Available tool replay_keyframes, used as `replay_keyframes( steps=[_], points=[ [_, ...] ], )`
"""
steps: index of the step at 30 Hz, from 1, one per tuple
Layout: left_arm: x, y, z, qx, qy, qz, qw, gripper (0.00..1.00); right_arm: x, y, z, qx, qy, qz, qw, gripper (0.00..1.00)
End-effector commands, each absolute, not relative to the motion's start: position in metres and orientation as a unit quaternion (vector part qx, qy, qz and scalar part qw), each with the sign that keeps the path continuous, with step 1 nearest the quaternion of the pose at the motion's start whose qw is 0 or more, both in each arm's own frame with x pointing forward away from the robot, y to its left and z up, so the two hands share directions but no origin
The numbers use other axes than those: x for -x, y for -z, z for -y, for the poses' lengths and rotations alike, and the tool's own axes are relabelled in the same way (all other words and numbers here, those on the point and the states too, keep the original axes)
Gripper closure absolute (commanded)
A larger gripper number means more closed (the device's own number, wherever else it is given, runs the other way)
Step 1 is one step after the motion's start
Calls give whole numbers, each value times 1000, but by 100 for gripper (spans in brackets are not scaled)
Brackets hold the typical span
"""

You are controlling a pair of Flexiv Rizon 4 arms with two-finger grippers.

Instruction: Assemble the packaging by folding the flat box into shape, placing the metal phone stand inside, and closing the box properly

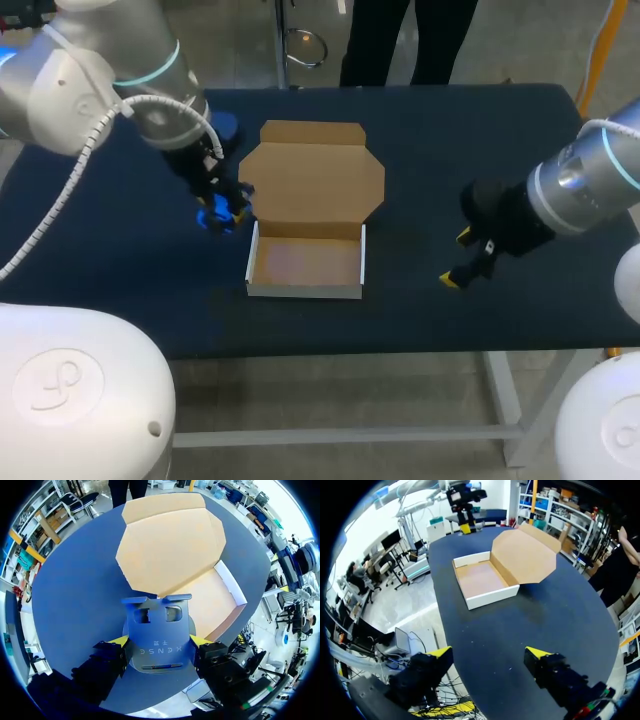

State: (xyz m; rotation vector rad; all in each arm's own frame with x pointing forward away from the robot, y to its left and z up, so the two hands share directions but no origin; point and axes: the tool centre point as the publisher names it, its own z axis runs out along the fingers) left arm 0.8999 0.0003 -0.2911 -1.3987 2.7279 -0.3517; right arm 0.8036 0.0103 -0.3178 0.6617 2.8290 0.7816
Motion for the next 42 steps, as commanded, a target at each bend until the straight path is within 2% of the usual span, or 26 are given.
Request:
replay_keyframes(
  steps=[1, 25, 42],
  points=[
    [-902, 298, 19, 452, 99, -886, 29, 100, -802, 322, -13, -235, -246, -932, 124, 0],
    [-896, 345, 108, 389, 85, -917, 18, 100, -802, 322, -13, -235, -246, -932, 124, 0],
    [-894, 376, 123, 365, 76, -928, 3, 100, -802, 322, -13, -235, -246, -932, 124, 0]
  ],
)
